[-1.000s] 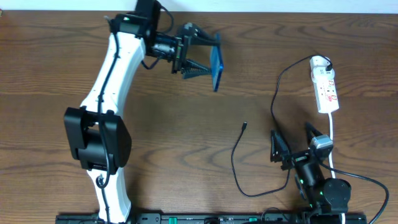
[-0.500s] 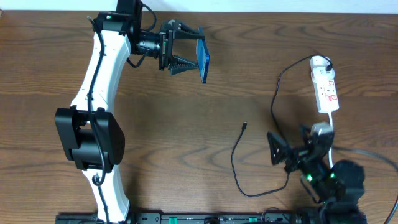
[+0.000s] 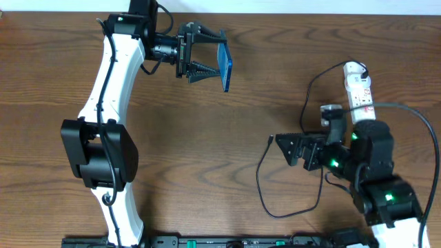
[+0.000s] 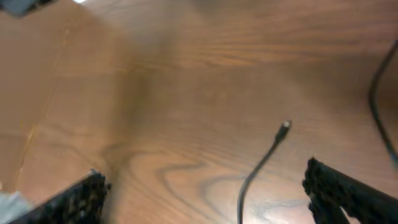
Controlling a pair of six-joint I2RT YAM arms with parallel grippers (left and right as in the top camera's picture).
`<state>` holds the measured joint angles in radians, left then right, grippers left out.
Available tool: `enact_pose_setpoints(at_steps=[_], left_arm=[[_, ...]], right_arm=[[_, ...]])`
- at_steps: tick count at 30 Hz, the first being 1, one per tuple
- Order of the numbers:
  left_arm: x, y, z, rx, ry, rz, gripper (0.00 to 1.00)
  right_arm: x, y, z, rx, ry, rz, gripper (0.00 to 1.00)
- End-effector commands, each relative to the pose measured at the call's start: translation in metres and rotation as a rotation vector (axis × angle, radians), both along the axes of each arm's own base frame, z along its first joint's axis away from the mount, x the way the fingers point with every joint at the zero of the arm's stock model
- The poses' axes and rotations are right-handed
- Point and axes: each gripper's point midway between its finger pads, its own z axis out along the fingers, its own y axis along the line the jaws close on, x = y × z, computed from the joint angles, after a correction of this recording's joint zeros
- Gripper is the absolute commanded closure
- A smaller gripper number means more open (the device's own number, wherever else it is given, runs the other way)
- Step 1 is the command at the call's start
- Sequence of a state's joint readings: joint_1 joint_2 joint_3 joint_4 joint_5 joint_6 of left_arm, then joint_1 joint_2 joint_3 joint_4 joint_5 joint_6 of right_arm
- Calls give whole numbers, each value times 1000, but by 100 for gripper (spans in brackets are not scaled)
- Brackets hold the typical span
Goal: Plug charger to phone and switch on socket
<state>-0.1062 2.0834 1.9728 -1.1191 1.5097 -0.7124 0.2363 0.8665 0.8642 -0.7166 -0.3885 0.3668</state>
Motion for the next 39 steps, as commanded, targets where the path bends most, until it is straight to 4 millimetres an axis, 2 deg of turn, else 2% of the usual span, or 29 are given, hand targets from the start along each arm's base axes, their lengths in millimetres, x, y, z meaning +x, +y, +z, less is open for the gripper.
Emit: enact_pose_setpoints(at_steps=[1,3,7,10,14,18,21,25,26,28,30,35,39], left_arm=[[-2,2,11,-18,16,3,26],[-1,2,10,-16,36,5,26],[-1,2,10,-14,62,9,26],[0,2,10,-11,75,12,26],[1,2,6,15,73,21,26],[1,2,6,15,77,21,26],[2,2,4,26,75,25,26],[2,3,3,29,75,26,26],[2,2,3,29,75,25,26],[2,3,3,29,75,26,26],[2,3,3,29,75,26,26],[2,3,3,32,75,26,26],[3,3,1,40,73,29,26]], right_arm=[[19,-16,24,-234,-74,-120,1],[21,-1,37,-286,-115,-103,1],[23,42,71,-245,-210,-35,1],[24,62,83,-254,-184,3,2],[41,95,110,-278,-173,47,1],[60,112,122,-289,-168,40,1],[69,121,122,-274,-157,28,1],[85,131,108,-247,-114,-36,1],[90,135,105,-238,-110,-48,4],[96,140,104,-229,-118,-50,20],[100,144,101,-215,-112,-61,28],[108,148,90,-226,-96,-84,27],[113,149,91,-221,-112,-101,38]])
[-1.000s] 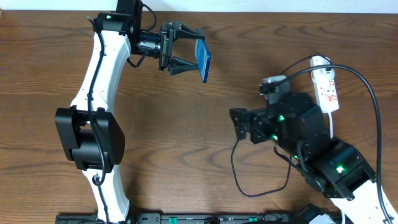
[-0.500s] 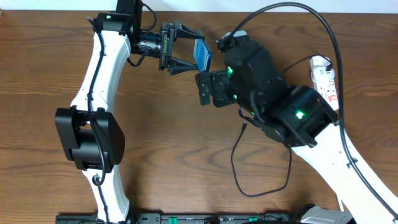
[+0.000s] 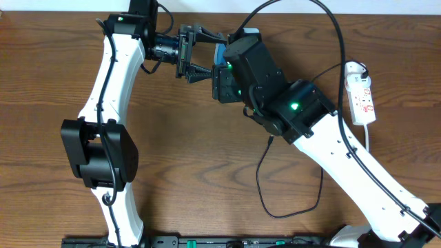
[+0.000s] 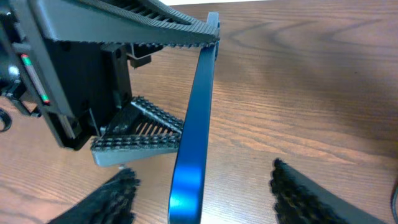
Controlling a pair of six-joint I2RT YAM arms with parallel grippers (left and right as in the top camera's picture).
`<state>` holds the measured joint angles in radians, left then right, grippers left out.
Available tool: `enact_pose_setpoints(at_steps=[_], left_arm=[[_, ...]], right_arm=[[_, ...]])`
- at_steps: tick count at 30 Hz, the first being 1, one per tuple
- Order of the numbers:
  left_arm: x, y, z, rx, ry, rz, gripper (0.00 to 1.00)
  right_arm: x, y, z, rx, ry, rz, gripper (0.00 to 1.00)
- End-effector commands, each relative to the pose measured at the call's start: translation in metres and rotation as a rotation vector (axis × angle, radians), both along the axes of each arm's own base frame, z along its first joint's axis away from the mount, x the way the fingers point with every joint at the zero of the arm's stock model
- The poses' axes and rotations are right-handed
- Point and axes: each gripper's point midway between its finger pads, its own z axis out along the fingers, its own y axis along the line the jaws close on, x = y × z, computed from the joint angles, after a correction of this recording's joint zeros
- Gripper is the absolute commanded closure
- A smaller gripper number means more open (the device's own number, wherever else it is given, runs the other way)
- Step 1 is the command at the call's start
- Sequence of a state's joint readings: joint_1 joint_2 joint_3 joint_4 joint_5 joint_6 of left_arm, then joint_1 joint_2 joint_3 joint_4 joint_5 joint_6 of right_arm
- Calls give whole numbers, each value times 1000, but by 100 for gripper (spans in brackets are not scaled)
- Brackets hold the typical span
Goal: Plug charger to phone and switch on socket
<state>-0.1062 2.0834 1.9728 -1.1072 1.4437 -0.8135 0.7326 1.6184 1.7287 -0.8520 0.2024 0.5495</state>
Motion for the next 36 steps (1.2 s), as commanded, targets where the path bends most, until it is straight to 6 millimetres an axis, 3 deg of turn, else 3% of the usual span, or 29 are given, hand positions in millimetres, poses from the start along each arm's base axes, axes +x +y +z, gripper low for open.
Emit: enact_pose_setpoints(at_steps=[1,4,6,11,36], left_arm=[[-2,2,12,-28,-8,-1,26],[-1,2,9,-10,-10,4,26],[0,2,6,3,-12,8,26],[0,2,6,3,-4,9,26],[-1,2,8,-6,9,8,26]], right_arm=[[4,2,13,25,-39,-28,39],[7,-1,15,17,-54,-48,45],[8,-2,15,15,-57,-55,54],[7,-1,15,24,-51,-52,62],[7,3,16,45,-49,-57,74]])
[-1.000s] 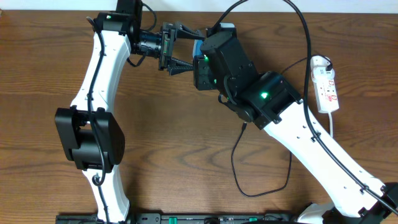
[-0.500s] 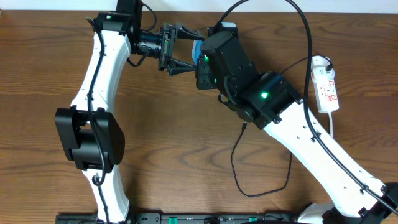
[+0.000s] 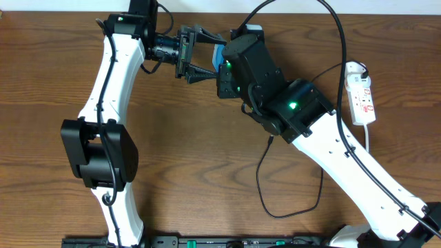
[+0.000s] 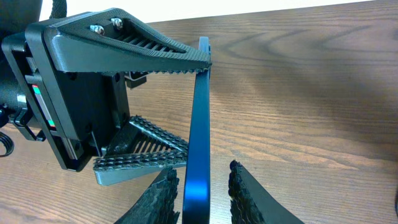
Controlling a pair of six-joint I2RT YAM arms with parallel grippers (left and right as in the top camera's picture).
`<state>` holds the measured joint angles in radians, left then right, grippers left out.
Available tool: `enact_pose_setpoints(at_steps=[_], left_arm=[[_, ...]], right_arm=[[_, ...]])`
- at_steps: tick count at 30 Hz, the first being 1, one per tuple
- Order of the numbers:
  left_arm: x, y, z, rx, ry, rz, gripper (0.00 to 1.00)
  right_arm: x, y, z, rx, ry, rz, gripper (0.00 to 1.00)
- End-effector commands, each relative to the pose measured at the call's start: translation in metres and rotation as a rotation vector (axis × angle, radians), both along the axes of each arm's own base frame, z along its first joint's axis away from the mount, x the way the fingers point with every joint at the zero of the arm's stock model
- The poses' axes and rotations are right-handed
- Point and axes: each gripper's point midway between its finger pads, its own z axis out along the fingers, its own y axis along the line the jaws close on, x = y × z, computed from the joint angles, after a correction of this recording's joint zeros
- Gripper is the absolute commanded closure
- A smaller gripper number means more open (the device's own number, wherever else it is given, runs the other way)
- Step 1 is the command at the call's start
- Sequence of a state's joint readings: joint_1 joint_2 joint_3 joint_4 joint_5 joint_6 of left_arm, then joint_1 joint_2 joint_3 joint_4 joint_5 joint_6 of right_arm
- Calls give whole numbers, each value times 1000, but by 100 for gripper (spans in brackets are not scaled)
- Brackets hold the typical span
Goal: Plug charger to phone and switch on socket
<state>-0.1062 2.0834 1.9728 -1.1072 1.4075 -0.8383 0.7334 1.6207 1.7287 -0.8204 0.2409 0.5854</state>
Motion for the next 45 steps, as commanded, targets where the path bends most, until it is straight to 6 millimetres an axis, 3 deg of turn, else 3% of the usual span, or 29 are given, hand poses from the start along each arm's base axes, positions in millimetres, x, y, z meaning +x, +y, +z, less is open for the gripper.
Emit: enact_pose_setpoints(at_steps=[1,8,14,30,40,45], left_arm=[[-2,1,14,-42,-13,-6,26],[-2,1,14,-42,-13,-6,26],[-2,1,14,-42,-13,-6,26],[0,1,13,-34,-31,-3,26],[0,1,13,-34,-32,-3,26],[0,1,13,-34,-31,-4,26]], right_arm=[[0,5,11,21,-26,-8,74],[2,4,11,16,-32,-17,75],[6,8,-2,-4,-11,-17,76],[8,7,2,-2,-27,-28,79],[9,7,2,-1,-28,-28,88],[9,7,2,-1,-29,-28,98]])
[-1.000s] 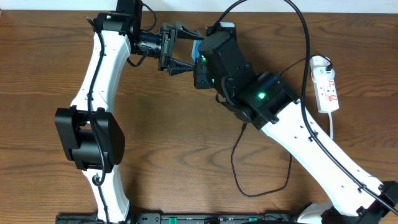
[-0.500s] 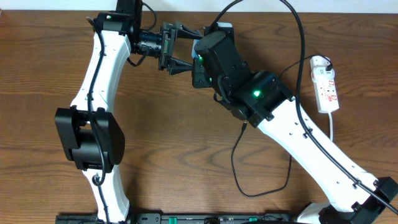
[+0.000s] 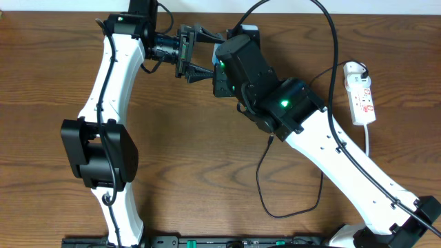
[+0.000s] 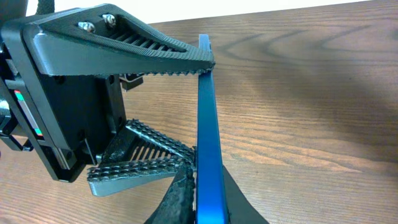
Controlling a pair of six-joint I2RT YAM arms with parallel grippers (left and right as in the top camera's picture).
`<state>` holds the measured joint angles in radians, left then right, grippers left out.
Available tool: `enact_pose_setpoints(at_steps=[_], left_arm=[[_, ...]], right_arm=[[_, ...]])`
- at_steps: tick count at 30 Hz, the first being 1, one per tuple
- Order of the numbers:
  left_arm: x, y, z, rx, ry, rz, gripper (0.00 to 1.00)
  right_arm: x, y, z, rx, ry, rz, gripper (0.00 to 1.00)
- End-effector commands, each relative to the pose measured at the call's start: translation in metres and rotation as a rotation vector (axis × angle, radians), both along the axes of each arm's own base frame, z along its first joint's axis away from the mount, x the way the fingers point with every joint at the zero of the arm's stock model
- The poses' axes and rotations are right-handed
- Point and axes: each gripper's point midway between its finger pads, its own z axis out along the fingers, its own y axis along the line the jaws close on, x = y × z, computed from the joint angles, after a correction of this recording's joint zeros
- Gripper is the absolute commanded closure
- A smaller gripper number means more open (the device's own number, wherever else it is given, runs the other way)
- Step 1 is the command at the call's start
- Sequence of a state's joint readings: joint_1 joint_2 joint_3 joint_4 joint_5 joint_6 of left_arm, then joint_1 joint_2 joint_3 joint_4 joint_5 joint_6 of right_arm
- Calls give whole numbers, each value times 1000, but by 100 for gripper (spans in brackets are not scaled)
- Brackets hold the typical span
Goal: Plug charger to phone and switch on socket
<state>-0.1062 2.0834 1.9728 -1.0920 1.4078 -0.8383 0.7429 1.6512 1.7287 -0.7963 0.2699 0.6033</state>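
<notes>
The blue phone (image 4: 208,124) shows edge-on, upright above the table. My left gripper (image 3: 214,56) is shut on it, one ribbed finger (image 4: 143,50) on its top end and the other under its lower part. My right gripper (image 4: 207,190) is shut on the phone's near end, a black pad pressed on each face. In the overhead view my right gripper (image 3: 220,69) hides most of the phone. The black charger cable (image 3: 260,176) lies loose on the table, its plug tip (image 3: 270,140) free. The white socket strip (image 3: 361,93) lies at the far right.
The right arm (image 3: 331,151) stretches diagonally across the table above the cable loop. The left arm (image 3: 103,103) runs along the left side. The wood table's far edge (image 3: 386,15) lies just behind the phone.
My right gripper's pads stood apart on either side of the phone's near end; now they are shut on it. The left gripper still holds the phone in the same place.
At first my right gripper was open low over the table by the cable's plug tip, while the left held the phone up at the back. Then the right arm had reached across, jaws wide around the phone. The jaws then stood closer, and now grip it.
</notes>
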Motion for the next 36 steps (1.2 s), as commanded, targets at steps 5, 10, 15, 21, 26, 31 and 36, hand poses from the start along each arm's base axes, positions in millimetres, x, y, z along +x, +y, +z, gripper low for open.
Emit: enact_pose_setpoints(at_steps=[5,10,15,21,26,31,36], left_arm=[[-2,1,12,-32,-17,-4,25],[-2,1,12,-32,-17,-4,9],[-2,1,12,-32,-16,-4,0],[1,2,6,6,-20,8,1],[3,4,-3,60,-21,25,1],[4,5,-3,63,59,45,1],[3,4,-2,57,132,60,1]], right_arm=[[2,1,10,4,-26,-4,99],[5,-5,12,3,-37,-50,99],[9,-12,12,3,-41,-83,99],[22,-33,15,96,-20,-225,99],[31,-51,18,312,40,-428,98],[31,-52,17,532,112,-603,98],[27,-42,15,736,223,-711,98]])
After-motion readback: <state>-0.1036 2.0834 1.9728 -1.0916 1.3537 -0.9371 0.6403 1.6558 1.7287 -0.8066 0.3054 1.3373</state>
